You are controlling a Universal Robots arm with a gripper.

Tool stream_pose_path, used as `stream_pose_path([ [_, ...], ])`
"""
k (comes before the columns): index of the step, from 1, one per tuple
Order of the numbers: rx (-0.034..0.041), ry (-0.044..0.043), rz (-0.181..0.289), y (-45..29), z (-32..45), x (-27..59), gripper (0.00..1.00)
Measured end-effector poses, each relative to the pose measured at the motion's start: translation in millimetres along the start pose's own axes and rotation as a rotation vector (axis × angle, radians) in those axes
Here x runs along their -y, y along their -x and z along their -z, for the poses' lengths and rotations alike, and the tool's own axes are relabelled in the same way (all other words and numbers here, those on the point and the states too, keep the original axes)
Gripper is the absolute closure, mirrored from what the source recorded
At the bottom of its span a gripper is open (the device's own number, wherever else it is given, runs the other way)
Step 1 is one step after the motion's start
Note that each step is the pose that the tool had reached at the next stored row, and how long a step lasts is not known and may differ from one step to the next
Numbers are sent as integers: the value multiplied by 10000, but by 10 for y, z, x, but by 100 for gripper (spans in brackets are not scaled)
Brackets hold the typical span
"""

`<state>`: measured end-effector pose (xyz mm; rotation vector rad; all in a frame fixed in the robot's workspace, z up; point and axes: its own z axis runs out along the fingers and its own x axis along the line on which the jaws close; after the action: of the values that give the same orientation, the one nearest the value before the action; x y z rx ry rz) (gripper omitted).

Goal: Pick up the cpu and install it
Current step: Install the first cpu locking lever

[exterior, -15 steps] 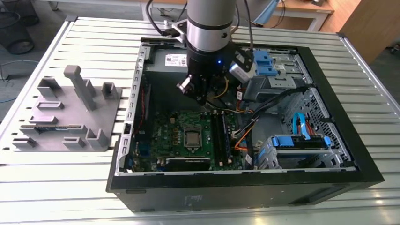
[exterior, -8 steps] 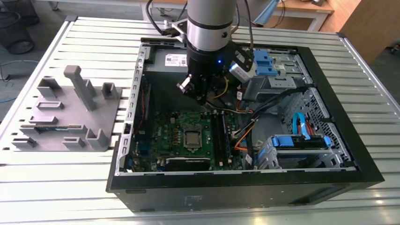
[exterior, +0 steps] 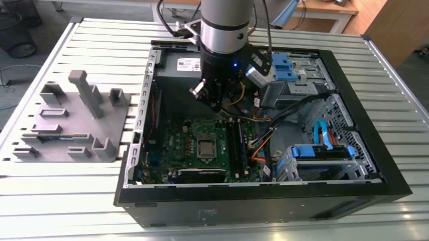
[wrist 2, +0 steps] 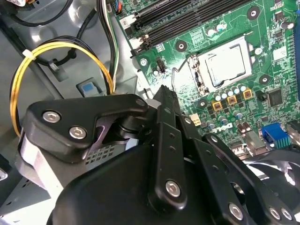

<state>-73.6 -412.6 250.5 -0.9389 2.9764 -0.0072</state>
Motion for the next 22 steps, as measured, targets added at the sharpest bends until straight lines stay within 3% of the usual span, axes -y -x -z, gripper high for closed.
stream_pose_path([
  [4, -29, 27, -5, 7, 10, 4, 89],
  [8, -32, 154, -8, 11, 29, 12, 89],
  [14, -35, 157, -24, 13, 29, 13, 89],
  [22, -35, 149, -495, 13, 22, 15, 89],
])
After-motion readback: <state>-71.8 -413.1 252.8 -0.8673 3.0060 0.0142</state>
